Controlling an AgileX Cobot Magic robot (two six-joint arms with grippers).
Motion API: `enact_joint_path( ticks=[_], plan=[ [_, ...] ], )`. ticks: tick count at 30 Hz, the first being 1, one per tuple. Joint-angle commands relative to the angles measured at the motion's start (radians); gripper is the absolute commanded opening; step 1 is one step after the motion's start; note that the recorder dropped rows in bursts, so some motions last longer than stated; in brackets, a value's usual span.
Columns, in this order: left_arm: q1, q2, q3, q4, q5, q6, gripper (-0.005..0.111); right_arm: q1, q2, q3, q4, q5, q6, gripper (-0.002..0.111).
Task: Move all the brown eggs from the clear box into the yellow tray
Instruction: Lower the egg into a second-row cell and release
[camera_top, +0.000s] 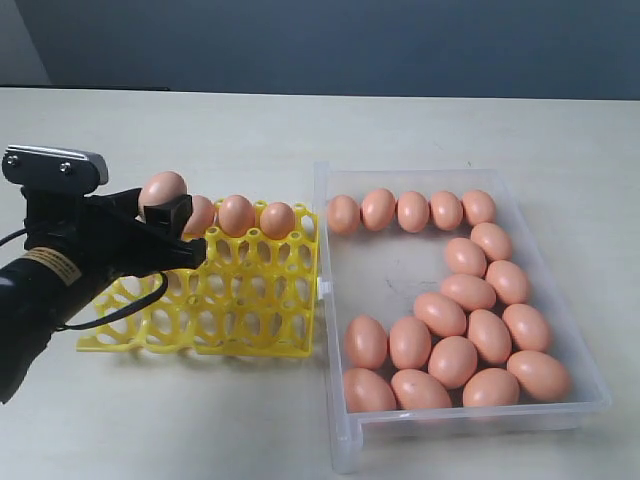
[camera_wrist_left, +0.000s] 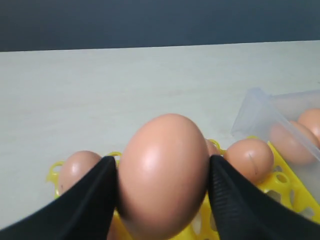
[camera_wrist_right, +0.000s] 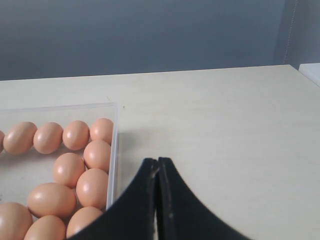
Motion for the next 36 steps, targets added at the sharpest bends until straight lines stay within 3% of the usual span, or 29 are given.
enact_joint_path(
  ticks=[1,9,12,17,19,31,36],
  plan=[
    [-0.004,0.047,-0.024,0.011,-0.004,-0.041,0.000,0.000,-0.004,0.002,-0.001,-0.007,-0.005,-0.001],
    [-0.004,0.049,-0.029,-0.003,0.025,-0.055,0.003,0.000,-0.004,0.002,-0.001,-0.007,-0.005,-0.001],
    [-0.004,0.049,-0.029,0.008,0.044,-0.055,0.018,0.000,-0.004,0.002,-0.001,-0.007,-0.005,-0.001],
    [-0.004,0.049,-0.029,0.008,0.079,-0.055,0.055,0.000,-0.004,0.002,-0.001,-0.007,-0.005,-0.001],
    [-0.004,0.049,-0.029,0.004,0.084,-0.055,0.063,0.000,-0.004,0.002,-0.001,-0.007,-0.005,-0.001],
    [-0.004,0.027,-0.039,0.003,0.027,-0.053,0.064,0.000,-0.004,0.002,-0.001,-0.007,-0.005,-0.001],
    [-0.004,-0.046,-0.109,0.172,0.254,-0.128,0.063,0.000,-0.004,0.002,-0.001,-0.007,-0.005,-0.001]
  ],
)
